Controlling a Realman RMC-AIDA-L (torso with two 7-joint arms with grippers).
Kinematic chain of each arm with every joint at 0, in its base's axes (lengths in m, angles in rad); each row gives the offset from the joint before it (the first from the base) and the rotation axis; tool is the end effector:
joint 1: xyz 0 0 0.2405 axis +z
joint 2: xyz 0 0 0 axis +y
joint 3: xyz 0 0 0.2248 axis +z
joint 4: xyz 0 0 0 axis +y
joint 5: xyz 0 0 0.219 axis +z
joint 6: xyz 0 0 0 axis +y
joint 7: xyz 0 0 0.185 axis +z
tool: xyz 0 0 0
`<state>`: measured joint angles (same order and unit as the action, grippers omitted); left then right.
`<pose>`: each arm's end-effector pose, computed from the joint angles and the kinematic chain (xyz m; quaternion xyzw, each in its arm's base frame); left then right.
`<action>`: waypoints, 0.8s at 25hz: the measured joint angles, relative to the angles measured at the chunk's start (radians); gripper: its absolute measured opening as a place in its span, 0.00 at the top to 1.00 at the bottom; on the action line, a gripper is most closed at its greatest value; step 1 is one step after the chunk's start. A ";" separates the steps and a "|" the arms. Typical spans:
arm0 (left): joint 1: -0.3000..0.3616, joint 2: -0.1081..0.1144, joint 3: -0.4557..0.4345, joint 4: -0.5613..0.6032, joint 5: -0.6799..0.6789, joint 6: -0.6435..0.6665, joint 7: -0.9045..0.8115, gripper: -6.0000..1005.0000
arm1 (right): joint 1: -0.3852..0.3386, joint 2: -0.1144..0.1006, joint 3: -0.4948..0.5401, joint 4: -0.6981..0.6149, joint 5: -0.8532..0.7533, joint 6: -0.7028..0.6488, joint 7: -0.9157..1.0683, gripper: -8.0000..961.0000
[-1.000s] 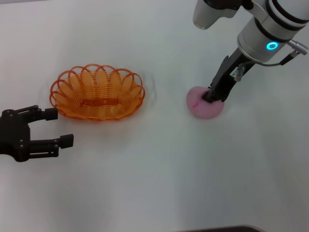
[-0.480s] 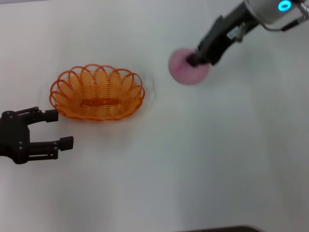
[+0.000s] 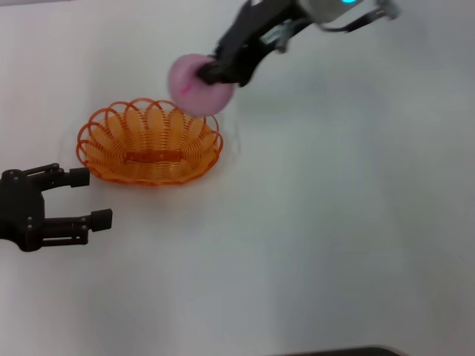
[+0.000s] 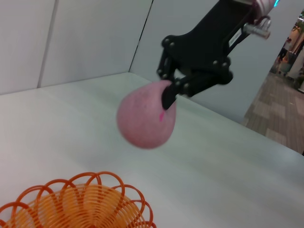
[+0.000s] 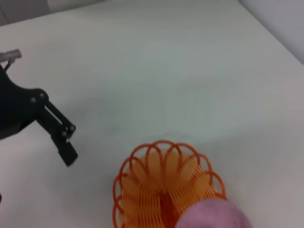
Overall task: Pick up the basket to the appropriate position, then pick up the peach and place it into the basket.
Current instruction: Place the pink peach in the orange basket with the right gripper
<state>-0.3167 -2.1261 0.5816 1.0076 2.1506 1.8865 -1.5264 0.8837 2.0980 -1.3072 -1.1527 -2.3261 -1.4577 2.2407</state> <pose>-0.2593 0.2636 0.0254 -0.9387 -0.2624 -0.2051 0.0897 0.0601 0.3840 -0.0534 -0.9859 0.1322 -0.0448 0.0925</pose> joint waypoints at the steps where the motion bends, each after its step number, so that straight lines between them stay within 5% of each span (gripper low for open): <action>1: -0.002 0.000 0.000 0.001 0.000 0.000 0.000 0.11 | 0.000 0.000 -0.029 0.018 0.018 0.039 -0.004 0.94; 11: -0.008 0.000 0.000 0.000 -0.005 -0.003 0.001 0.11 | 0.030 0.002 -0.213 0.297 0.205 0.325 -0.140 0.94; 20: -0.010 -0.004 0.000 0.003 -0.009 -0.006 0.006 0.11 | 0.058 0.003 -0.220 0.408 0.293 0.355 -0.242 0.94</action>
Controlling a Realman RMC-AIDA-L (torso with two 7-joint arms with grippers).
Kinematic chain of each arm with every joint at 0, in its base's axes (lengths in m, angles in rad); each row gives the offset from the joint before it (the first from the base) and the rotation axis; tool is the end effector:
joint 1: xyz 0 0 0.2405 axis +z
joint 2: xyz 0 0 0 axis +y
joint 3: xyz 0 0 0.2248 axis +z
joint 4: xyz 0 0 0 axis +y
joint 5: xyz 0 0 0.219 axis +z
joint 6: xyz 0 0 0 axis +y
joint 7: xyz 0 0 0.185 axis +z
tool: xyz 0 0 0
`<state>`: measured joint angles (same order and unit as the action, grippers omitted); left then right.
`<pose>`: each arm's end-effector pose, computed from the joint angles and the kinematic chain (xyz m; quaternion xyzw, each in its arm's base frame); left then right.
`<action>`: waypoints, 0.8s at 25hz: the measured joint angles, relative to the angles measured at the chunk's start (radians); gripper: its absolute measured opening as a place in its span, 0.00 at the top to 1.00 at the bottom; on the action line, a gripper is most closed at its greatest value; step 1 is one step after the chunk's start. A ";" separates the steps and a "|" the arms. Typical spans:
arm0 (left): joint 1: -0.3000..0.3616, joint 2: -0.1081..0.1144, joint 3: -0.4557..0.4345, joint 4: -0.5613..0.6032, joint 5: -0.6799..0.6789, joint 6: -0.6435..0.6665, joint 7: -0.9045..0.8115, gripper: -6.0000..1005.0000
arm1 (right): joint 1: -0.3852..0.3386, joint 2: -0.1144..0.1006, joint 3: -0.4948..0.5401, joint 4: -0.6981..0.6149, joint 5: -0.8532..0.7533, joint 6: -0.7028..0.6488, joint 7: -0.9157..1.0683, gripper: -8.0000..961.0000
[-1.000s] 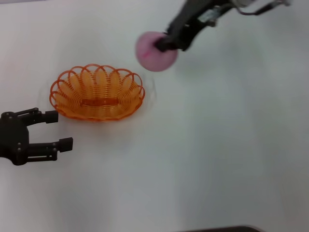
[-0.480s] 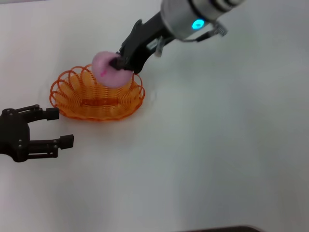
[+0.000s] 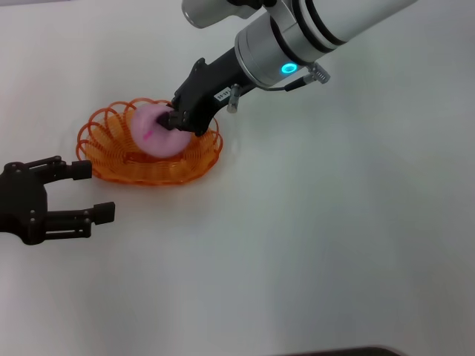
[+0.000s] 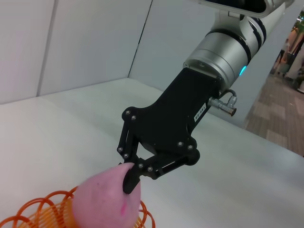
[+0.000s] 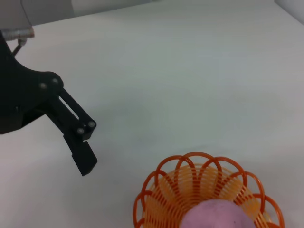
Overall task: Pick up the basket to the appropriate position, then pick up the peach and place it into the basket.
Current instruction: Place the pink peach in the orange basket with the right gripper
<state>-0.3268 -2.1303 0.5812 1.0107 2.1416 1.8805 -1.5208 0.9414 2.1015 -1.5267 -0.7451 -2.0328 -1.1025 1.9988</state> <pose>-0.2551 0.2679 0.0253 -0.9398 -0.2534 -0.2092 0.0935 0.0831 0.3815 -0.1327 -0.9915 0.1138 -0.0071 0.0623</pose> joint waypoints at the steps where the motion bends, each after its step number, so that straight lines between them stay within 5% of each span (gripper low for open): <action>1: 0.000 -0.001 0.000 0.000 0.000 0.000 0.001 0.11 | 0.000 0.000 0.000 0.000 0.002 0.001 -0.002 0.94; 14: -0.001 -0.004 0.004 -0.004 0.000 -0.002 0.002 0.11 | -0.004 0.005 -0.020 0.007 0.029 0.025 -0.004 0.88; 20: -0.001 -0.003 0.003 -0.004 0.000 -0.001 0.000 0.11 | -0.006 0.005 -0.025 0.008 0.031 0.026 -0.003 0.68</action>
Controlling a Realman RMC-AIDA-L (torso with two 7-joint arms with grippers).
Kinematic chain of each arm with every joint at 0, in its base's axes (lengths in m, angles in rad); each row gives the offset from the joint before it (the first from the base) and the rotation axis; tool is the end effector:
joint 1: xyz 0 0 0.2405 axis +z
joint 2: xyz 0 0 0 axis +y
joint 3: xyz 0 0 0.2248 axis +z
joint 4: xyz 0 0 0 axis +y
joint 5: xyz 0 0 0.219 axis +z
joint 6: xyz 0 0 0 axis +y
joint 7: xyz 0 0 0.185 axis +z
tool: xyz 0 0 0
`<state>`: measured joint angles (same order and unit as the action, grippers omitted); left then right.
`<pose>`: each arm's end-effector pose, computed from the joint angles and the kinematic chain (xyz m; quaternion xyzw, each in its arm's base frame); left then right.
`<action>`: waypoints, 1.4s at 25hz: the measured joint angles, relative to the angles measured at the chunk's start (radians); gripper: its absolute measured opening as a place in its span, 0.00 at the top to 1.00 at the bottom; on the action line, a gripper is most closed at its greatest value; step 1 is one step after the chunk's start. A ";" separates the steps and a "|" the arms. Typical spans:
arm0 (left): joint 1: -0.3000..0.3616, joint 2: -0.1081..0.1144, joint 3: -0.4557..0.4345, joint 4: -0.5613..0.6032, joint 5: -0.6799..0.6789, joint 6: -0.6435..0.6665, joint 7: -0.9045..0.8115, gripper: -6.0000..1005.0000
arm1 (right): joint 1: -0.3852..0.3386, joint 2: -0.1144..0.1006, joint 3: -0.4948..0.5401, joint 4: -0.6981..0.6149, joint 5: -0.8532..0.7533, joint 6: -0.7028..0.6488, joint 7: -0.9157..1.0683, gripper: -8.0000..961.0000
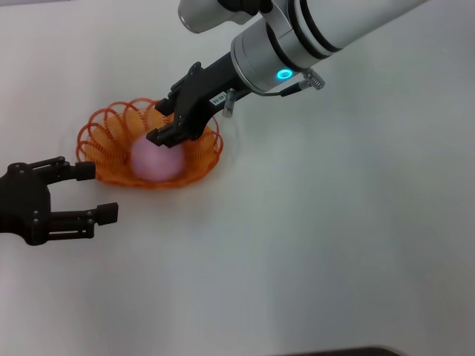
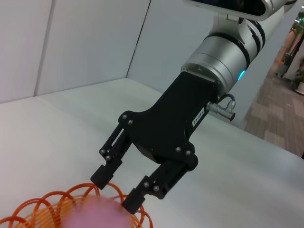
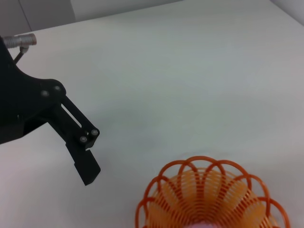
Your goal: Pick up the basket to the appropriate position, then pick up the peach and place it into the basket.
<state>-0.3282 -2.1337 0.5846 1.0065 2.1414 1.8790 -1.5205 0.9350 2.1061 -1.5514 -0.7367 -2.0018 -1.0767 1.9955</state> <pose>-0.2540 0.2677 0.0230 -0.9397 -0.2537 -0.2108 0.0906 0.0828 0.3791 -0.1380 -0.9911 0.1181 0.0003 0.0620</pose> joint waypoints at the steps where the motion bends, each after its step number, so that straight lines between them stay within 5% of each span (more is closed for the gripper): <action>1: 0.000 0.000 0.000 0.000 0.000 0.000 -0.001 0.11 | -0.001 0.000 0.000 0.000 0.000 0.000 0.000 0.63; 10: 0.000 0.000 -0.002 0.000 0.000 0.003 -0.002 0.11 | -0.004 -0.001 0.000 0.000 0.008 0.000 0.000 0.18; 16: 0.000 0.000 -0.004 0.000 0.000 0.002 0.001 0.11 | -0.071 -0.014 0.041 -0.049 0.121 -0.012 -0.054 0.11; 24: 0.000 0.000 -0.006 0.001 0.000 -0.004 0.001 0.12 | -0.267 -0.021 0.251 -0.133 0.300 -0.202 -0.182 0.06; 28: 0.000 0.001 -0.023 -0.002 0.000 -0.010 0.003 0.12 | -0.352 -0.028 0.356 -0.124 0.299 -0.331 -0.298 0.06; 35: 0.000 0.001 -0.048 -0.008 -0.001 -0.013 0.006 0.12 | -0.502 -0.059 0.395 -0.126 0.275 -0.428 -0.475 0.06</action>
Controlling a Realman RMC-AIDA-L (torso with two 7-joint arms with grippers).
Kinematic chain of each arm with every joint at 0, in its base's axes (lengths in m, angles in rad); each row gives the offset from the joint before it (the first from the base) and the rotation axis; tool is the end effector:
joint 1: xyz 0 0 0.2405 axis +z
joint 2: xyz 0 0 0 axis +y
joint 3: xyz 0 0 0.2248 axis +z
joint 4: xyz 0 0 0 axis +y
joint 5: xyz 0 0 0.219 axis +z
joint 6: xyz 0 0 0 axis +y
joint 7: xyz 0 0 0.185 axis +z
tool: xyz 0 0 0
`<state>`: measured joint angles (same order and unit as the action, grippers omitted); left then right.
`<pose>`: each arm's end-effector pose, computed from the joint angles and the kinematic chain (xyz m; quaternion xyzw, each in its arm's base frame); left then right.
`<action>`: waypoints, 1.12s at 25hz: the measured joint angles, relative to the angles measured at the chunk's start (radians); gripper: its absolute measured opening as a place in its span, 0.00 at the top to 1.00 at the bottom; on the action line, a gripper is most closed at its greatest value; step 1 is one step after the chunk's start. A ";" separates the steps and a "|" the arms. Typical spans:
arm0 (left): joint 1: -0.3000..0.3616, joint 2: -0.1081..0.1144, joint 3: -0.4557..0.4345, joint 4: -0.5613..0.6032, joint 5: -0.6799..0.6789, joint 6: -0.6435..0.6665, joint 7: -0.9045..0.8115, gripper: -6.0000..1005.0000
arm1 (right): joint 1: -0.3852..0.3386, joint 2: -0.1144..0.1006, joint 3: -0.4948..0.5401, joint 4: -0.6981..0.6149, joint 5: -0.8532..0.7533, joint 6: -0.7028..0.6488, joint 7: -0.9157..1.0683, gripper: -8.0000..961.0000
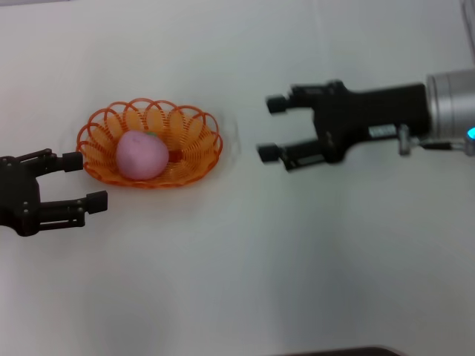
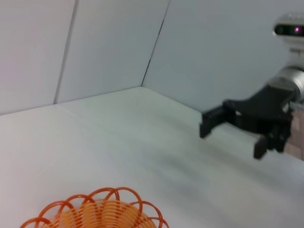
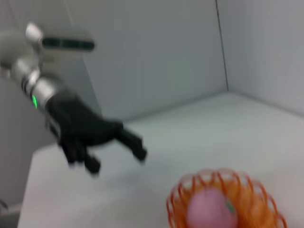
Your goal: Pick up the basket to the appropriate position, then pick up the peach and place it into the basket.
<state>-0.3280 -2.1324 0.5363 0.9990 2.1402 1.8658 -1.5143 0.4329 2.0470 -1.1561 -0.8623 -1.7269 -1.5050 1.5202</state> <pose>-0.2598 0.2709 0.0295 -0.9323 -0.2629 -0.2201 0.1149 0.1861 0.3251 -0.0337 -0.9590 0.1648 0.2207 0.0666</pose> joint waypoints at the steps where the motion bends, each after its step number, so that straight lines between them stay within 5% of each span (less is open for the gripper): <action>1: 0.000 0.000 -0.001 0.000 0.000 0.000 0.000 0.12 | -0.009 -0.003 0.002 -0.003 -0.020 -0.002 -0.008 0.06; 5: 0.003 0.003 -0.007 -0.001 0.000 -0.001 0.000 0.12 | -0.021 -0.004 0.037 -0.002 -0.145 0.007 -0.017 0.06; 12: 0.014 0.000 -0.003 -0.008 0.006 -0.041 0.012 0.12 | -0.017 0.035 0.098 0.003 -0.230 0.041 -0.065 0.06; 28: 0.021 0.004 0.001 -0.028 0.010 -0.080 0.026 0.12 | -0.001 0.038 0.099 0.007 -0.226 0.045 -0.062 0.06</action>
<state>-0.3068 -2.1286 0.5368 0.9710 2.1507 1.7855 -1.4879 0.4323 2.0847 -1.0568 -0.8555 -1.9527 -1.4596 1.4584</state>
